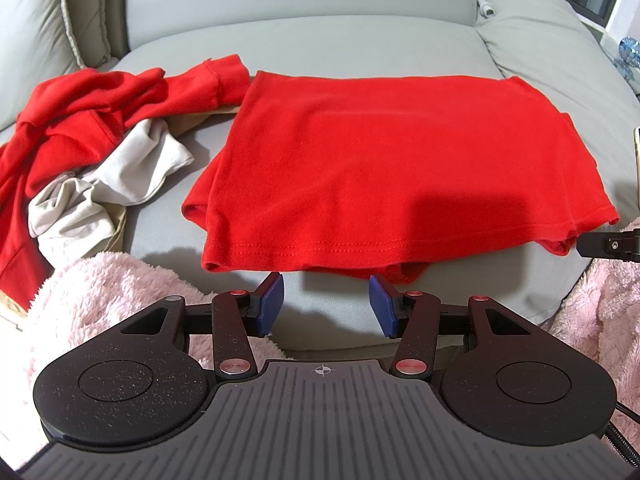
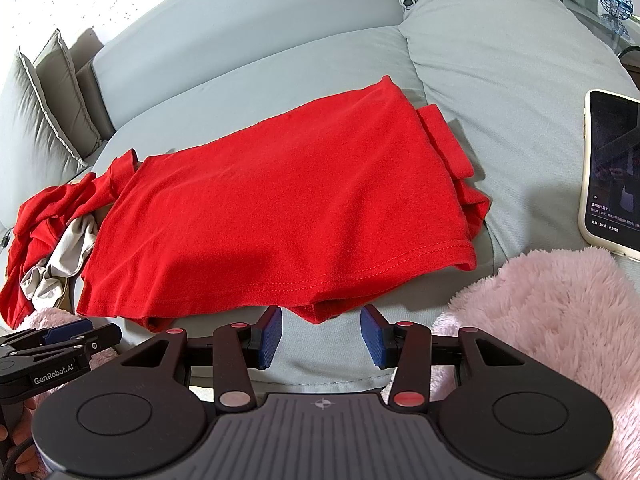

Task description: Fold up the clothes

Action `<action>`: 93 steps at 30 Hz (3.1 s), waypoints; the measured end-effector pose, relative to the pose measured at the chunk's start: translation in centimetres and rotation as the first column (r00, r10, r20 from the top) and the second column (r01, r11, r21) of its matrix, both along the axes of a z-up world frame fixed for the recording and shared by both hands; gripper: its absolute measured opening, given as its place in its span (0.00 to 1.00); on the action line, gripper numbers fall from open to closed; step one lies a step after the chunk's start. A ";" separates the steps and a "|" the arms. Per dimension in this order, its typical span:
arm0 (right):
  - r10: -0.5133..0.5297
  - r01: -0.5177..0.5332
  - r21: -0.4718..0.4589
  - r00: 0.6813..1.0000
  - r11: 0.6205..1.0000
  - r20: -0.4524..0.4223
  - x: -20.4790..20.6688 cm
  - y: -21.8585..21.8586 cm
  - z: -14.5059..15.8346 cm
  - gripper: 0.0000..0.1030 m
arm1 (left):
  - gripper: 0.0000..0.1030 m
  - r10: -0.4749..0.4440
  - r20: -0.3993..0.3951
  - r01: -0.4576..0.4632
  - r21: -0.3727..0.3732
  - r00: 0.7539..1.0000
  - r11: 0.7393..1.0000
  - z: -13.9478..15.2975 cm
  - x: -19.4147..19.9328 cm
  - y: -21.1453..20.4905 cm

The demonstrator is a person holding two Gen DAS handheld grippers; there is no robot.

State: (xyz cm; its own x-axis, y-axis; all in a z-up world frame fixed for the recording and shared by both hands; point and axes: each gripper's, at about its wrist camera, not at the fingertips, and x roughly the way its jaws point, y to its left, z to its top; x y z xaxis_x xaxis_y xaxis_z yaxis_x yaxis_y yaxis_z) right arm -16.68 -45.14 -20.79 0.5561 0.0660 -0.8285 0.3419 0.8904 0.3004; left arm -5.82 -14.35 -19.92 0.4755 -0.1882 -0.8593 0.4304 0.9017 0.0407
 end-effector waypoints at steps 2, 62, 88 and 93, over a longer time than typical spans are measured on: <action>-0.001 0.001 0.001 1.000 1.000 0.001 0.0 0.0 0.0 0.42 | 0.52 0.000 0.000 0.000 0.000 1.000 1.000 0.0 0.0 -0.1; -0.236 0.234 0.044 0.970 0.971 0.060 2.2 -6.1 -0.5 0.60 | 0.52 -0.046 0.049 0.047 -0.029 0.998 0.998 0.2 2.2 -3.8; -0.412 0.378 0.334 0.911 0.863 0.035 0.2 -5.0 -4.4 0.52 | 0.54 -0.038 0.030 0.039 -0.028 0.999 0.999 -0.6 1.3 -2.9; -0.498 0.445 0.381 0.866 0.811 0.049 -0.1 -5.4 -5.3 0.52 | 0.54 -0.052 0.037 0.053 -0.027 0.998 0.998 -0.5 1.1 -3.1</action>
